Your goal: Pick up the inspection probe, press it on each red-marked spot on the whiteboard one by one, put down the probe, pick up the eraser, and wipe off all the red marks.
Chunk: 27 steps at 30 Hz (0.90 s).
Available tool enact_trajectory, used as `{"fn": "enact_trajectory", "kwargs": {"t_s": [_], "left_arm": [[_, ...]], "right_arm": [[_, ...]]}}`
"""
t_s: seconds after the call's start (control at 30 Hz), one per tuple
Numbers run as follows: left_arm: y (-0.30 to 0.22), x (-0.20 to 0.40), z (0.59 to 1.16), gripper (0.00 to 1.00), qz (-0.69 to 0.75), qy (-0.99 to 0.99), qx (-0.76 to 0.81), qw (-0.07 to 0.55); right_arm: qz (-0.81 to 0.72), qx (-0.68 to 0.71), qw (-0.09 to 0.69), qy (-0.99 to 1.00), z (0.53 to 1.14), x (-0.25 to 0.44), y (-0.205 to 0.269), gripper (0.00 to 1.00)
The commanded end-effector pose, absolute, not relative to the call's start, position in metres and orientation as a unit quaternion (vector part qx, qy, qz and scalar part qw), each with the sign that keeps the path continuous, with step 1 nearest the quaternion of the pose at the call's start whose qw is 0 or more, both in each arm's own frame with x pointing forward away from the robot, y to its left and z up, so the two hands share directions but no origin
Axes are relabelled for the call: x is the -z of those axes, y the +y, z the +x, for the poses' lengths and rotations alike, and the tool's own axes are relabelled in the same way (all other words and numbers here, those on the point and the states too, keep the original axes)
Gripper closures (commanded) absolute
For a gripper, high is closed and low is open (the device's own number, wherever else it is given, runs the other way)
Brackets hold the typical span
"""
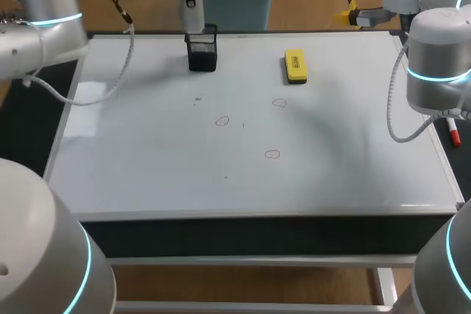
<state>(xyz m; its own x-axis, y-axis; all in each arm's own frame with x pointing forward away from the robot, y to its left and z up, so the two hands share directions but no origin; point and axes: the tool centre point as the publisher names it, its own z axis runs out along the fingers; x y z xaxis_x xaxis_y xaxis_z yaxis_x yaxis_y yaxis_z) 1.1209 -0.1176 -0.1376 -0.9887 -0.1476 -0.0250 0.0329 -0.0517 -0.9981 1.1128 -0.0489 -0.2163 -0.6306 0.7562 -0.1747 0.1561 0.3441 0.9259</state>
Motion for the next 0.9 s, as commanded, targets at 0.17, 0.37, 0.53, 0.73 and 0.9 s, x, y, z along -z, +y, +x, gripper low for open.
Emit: {"fn": "enact_trajectory", "kwargs": {"t_s": [0.17, 0.37, 0.53, 0.73, 0.9], "left_arm": [[-0.092, 0.129, 1.085, 1.0, -0.084, 0.684, 0.716, 0.11], [-0.074, 0.137, 1.061, 1.0, -0.09, 0.679, 0.718, 0.12], [-0.058, 0.151, 1.043, 1.0, -0.101, 0.679, 0.716, 0.128], [-0.044, 0.165, 1.028, 1.0, -0.112, 0.672, 0.718, 0.14], [-0.034, 0.18, 1.022, 1.0, -0.124, 0.669, 0.719, 0.141]], "right_arm": [[0.3, -0.487, 0.307, 0.76, 1.113, 0.216, -0.049, 0.0], [0.3, -0.487, 0.307, 0.76, 1.113, 0.216, -0.049, 0.0], [0.3, -0.487, 0.307, 0.76, 1.113, 0.216, -0.049, 0.0], [0.3, -0.487, 0.307, 0.76, 1.113, 0.216, -0.049, 0.0], [0.3, -0.487, 0.307, 0.76, 1.113, 0.216, -0.049, 0.0]]}}
